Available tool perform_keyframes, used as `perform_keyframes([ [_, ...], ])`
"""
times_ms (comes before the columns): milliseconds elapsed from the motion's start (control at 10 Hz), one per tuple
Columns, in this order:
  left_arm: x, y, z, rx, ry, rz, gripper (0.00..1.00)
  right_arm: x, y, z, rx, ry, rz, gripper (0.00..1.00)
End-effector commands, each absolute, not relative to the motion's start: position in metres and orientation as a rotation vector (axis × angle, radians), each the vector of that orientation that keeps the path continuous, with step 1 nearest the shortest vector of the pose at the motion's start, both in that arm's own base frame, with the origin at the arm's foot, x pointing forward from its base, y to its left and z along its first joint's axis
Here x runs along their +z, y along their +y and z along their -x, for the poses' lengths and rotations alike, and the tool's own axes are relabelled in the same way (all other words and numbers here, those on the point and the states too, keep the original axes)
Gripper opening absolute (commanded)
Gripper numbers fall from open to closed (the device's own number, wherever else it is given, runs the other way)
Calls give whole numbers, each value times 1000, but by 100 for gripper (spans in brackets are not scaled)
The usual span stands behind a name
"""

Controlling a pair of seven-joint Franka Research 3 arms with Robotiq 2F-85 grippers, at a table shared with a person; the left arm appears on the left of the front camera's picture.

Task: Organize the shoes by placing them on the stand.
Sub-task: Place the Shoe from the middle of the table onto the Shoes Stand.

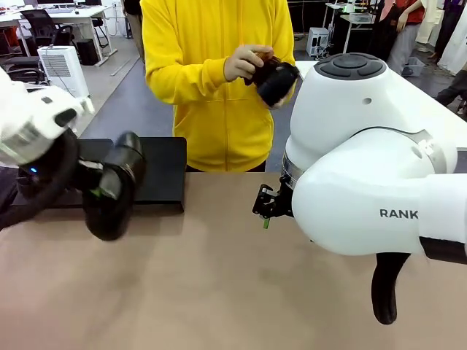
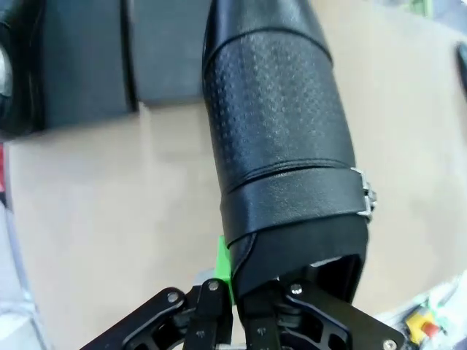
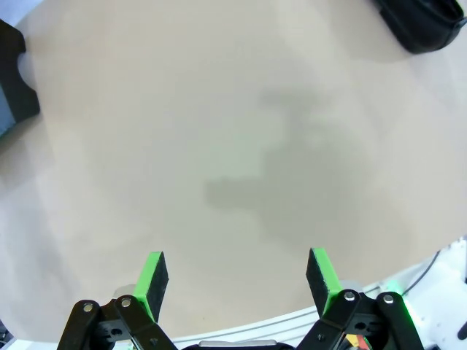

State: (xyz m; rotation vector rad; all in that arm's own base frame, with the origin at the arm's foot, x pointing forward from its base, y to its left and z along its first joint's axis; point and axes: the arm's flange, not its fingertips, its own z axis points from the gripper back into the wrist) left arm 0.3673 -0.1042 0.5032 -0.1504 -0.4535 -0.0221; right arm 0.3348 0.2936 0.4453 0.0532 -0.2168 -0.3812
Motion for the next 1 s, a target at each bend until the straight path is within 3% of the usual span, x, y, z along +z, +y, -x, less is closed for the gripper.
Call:
perform_keyframes([
  [0, 512, -88, -391, -4, -600, 92, 0, 446, 294, -337, -371, -211, -73, 100],
  [300, 524, -40, -437, 51, -703, -14, 0, 446, 294, -337, -371, -211, -73, 100],
  [900, 467, -2, -495, 114, -659, -50, 0, 446, 294, -337, -371, -211, -73, 100],
])
